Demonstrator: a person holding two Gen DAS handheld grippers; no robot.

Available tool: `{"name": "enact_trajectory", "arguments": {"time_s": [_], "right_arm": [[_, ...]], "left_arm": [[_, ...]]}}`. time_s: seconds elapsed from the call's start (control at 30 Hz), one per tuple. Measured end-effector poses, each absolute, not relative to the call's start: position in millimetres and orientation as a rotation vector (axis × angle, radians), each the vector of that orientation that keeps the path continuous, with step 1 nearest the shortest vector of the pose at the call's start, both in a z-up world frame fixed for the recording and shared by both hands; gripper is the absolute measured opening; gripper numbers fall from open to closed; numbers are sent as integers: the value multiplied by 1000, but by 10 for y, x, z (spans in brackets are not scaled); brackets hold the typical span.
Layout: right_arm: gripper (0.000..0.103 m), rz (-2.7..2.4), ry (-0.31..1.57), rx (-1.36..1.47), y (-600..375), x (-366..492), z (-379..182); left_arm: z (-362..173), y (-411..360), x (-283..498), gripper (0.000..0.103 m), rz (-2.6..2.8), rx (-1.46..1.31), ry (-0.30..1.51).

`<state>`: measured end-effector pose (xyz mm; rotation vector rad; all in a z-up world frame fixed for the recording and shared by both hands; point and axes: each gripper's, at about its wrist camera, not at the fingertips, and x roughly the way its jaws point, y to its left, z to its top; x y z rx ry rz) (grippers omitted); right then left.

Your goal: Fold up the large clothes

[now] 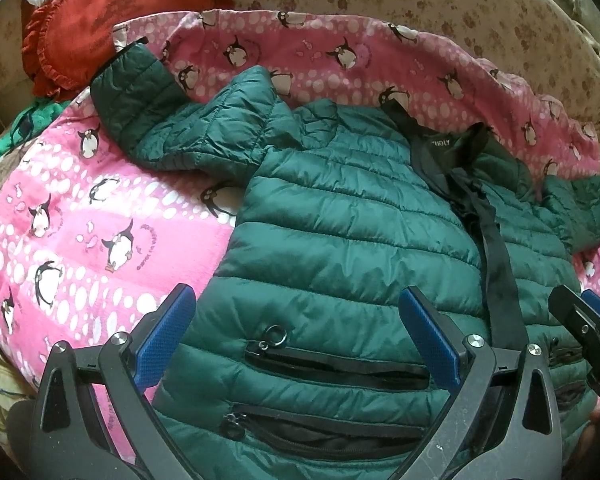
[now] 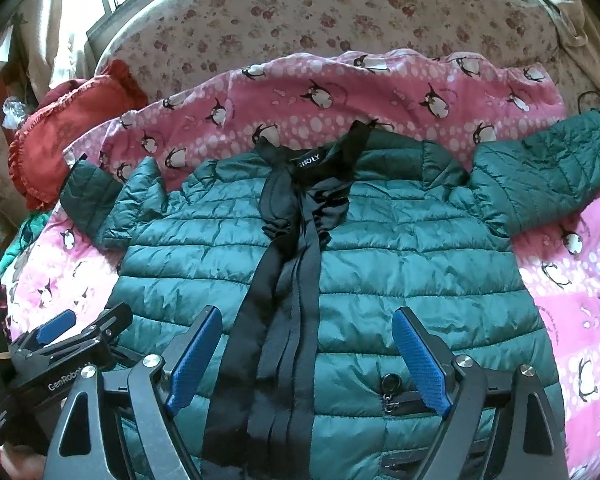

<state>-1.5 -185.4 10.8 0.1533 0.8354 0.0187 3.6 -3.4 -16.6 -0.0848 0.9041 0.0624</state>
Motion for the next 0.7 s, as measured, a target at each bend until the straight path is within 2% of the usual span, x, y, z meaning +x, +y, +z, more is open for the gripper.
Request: {"name": "enact_trajectory", "arguments": {"time_s": [0.43, 0.7], "right_arm": [[86, 12, 868, 106, -1761, 51, 48], [86, 15, 856, 102, -1708, 59, 1]], "left_arm": [[-299, -93, 119, 102, 108, -3, 880], [-296, -83, 114, 102, 80, -59, 886]]}}
